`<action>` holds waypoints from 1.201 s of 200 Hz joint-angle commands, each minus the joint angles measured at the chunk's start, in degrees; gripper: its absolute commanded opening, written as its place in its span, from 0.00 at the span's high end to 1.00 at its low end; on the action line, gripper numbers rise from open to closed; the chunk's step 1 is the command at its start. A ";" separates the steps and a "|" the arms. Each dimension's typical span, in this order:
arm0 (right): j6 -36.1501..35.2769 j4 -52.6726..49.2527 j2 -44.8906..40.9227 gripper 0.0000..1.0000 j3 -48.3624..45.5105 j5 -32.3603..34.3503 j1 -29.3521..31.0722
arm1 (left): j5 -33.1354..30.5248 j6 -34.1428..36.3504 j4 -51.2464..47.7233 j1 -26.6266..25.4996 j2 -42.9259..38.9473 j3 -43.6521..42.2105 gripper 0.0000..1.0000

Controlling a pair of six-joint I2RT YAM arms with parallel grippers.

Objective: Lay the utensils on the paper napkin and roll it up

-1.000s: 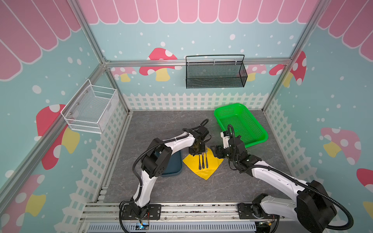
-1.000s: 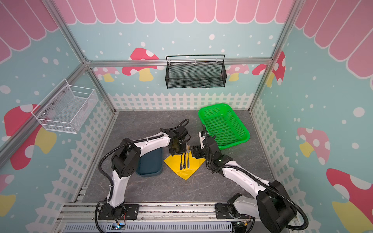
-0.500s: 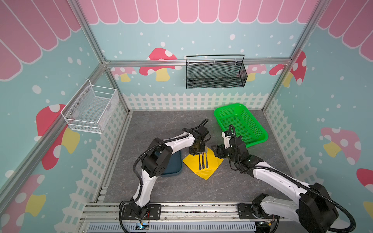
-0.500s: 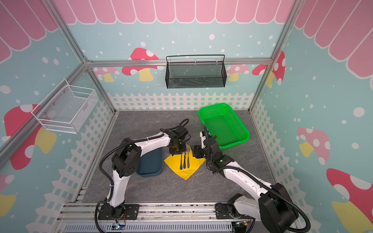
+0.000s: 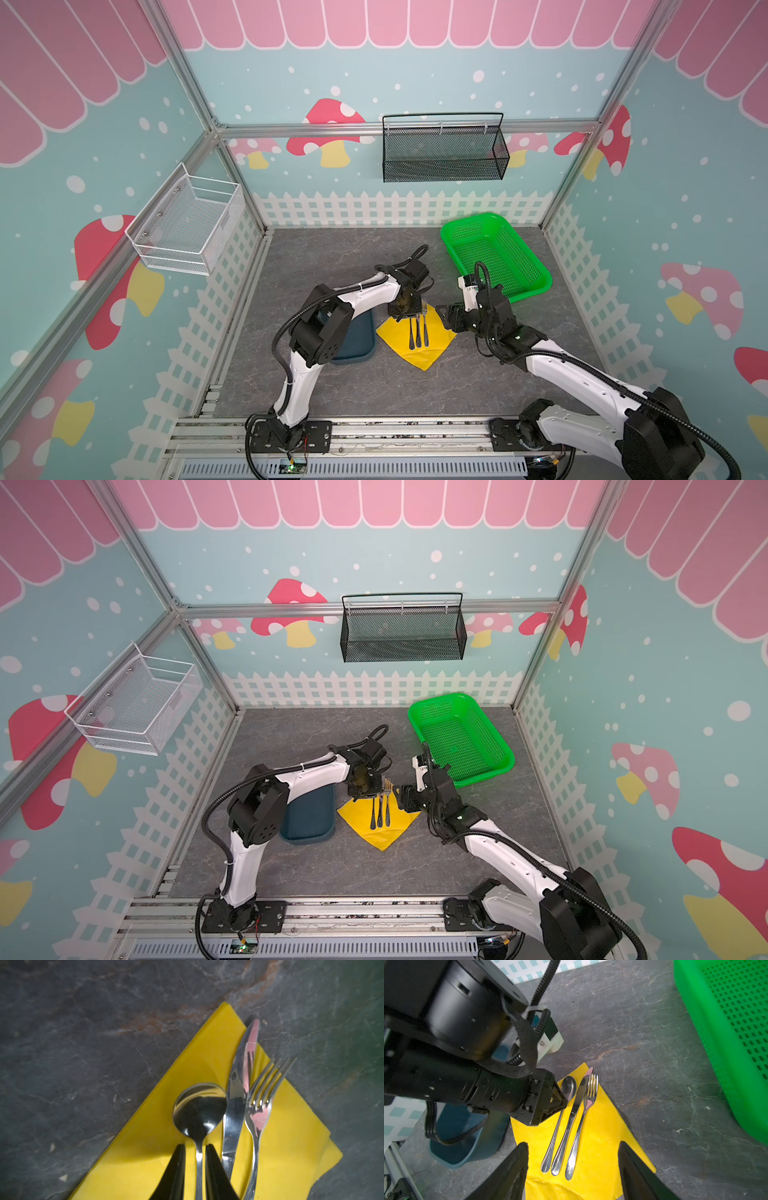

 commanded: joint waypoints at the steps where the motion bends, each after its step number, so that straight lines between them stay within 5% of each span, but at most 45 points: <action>1: -0.66 -0.47 -0.06 0.30 -0.18 -3.79 -0.33 | -2.47 -0.94 0.29 0.00 -6.54 -2.09 0.76; 119: 4.81 -0.38 -1.37 0.36 -7.68 -22.05 -0.33 | -6.00 -4.83 3.78 -0.29 -20.46 -23.39 0.78; 176: 12.87 2.02 -0.97 0.38 -13.96 -29.39 -0.15 | -8.21 -3.94 3.18 4.54 -27.13 -30.29 0.78; 240: 13.86 4.80 2.81 0.37 -15.82 -34.61 1.19 | -10.15 -2.61 2.53 8.01 -31.64 -34.22 0.78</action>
